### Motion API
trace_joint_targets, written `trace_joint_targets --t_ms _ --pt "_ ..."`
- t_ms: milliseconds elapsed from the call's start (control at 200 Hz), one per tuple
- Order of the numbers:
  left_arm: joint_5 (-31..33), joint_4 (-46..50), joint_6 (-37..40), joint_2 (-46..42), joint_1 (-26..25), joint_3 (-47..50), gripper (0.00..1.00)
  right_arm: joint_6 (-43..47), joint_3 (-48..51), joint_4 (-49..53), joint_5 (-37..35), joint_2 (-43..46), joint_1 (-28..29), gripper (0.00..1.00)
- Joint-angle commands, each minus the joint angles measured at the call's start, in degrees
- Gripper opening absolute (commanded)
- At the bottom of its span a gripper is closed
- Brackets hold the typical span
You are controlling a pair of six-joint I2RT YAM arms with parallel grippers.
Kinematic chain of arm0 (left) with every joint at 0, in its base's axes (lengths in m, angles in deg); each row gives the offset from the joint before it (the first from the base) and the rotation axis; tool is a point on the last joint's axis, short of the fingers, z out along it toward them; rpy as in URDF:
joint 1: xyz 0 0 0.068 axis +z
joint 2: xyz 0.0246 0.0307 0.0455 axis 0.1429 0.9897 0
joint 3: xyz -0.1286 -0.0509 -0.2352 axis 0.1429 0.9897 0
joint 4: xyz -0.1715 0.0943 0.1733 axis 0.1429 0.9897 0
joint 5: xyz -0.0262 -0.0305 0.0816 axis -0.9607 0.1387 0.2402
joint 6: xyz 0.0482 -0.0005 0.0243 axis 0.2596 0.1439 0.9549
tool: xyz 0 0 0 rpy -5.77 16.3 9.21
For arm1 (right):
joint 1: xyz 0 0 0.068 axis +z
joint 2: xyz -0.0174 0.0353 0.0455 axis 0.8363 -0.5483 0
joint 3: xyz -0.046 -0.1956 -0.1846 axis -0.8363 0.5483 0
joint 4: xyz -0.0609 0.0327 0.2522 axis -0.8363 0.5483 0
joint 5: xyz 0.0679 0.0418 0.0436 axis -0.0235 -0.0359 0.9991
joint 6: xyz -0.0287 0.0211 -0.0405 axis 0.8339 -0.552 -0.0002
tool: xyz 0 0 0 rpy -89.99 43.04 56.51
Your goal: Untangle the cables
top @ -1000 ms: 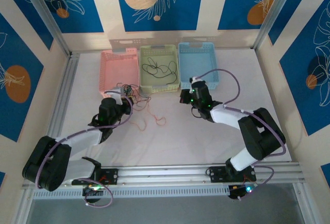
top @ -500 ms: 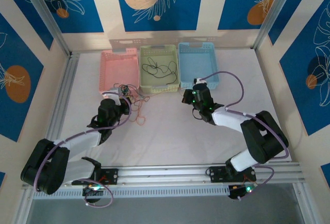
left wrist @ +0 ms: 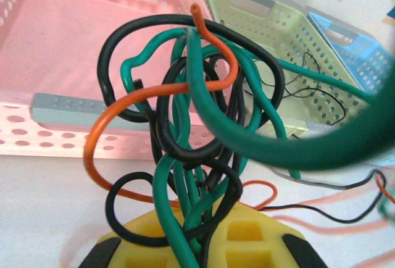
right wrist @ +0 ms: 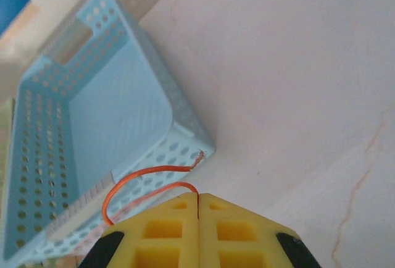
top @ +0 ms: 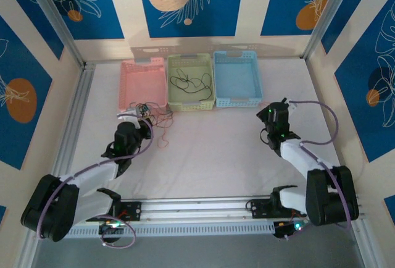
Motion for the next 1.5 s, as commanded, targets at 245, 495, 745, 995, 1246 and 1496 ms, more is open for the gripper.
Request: trace_joint_targets --t_ms 245,495,745,995,1246,1496 --pt "-1.0 -1.4 -0.3 0.4 1.2 0.0 0.0 4.8 -7.2 3.8 0.8 -6.0 8.7 0.33" --pt "-2.6 -1.7 0.1 1.2 1.2 -0.5 0.0 15.1 -11.5 1.7 -1.6 -6.7 19.3 0.56" --pt "-3.3 -2.0 0.2 1.5 1.2 -0.6 0.0 32.6 -19.0 -3.5 33.4 -18.6 26.8 0.5" --pt "-3.6 -2.0 0.2 1.8 1.2 -0.8 0.0 48.2 -24.4 -0.3 38.9 -28.6 34.6 0.52" --pt "-3.9 -2.0 0.3 2.1 1.2 -1.0 0.0 57.7 -31.2 3.0 32.4 -36.1 37.7 0.53" --pt "-4.0 -2.1 0.3 2.2 1.2 -1.0 0.0 63.8 -34.1 -0.8 37.7 -41.2 36.0 0.54"
